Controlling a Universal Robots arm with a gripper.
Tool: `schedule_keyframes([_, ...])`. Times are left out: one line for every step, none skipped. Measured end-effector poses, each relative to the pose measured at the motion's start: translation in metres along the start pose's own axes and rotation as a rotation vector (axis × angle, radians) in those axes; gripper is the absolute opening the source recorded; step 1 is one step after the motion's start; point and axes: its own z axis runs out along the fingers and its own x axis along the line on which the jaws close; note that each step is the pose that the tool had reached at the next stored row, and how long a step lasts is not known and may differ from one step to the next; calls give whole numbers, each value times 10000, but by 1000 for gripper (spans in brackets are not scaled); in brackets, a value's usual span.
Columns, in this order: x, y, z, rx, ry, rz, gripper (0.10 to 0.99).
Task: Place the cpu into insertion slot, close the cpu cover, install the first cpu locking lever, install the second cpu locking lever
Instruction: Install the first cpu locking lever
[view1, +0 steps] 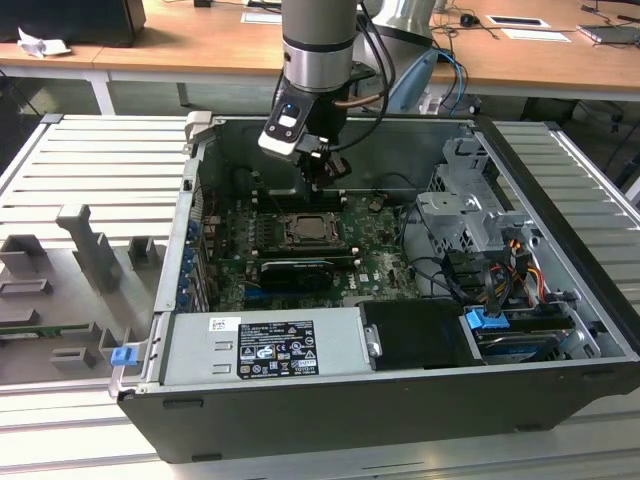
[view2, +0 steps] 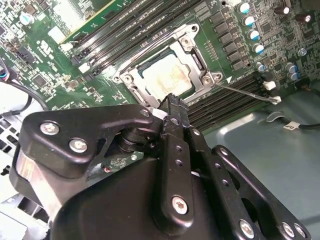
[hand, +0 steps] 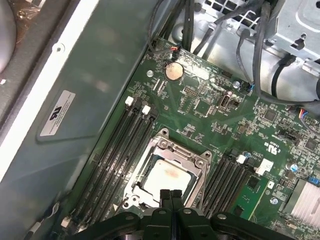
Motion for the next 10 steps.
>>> schedule_keyframes([0, 0, 0, 0, 2, -64, 106])
schedule_keyframes([0, 0, 0, 0, 5, -115, 106])
schedule_keyframes([0, 0, 0, 0, 7, -177, 106])
schedule_keyframes([0, 0, 0, -1, 11, -257, 106])
schedule_keyframes([0, 0, 0, -1, 13, -316, 106])
schedule_keyframes([0, 0, 0, -2, 16, -384, 106])
schedule_keyframes([0, 0, 0, -2, 18, -440, 106])
schedule_keyframes([0, 0, 0, -3, 24, -576, 106])
schedule_keyframes([0, 0, 0, -3, 30, -722, 106])
schedule_keyframes([0, 0, 0, -4, 33, -790, 106])
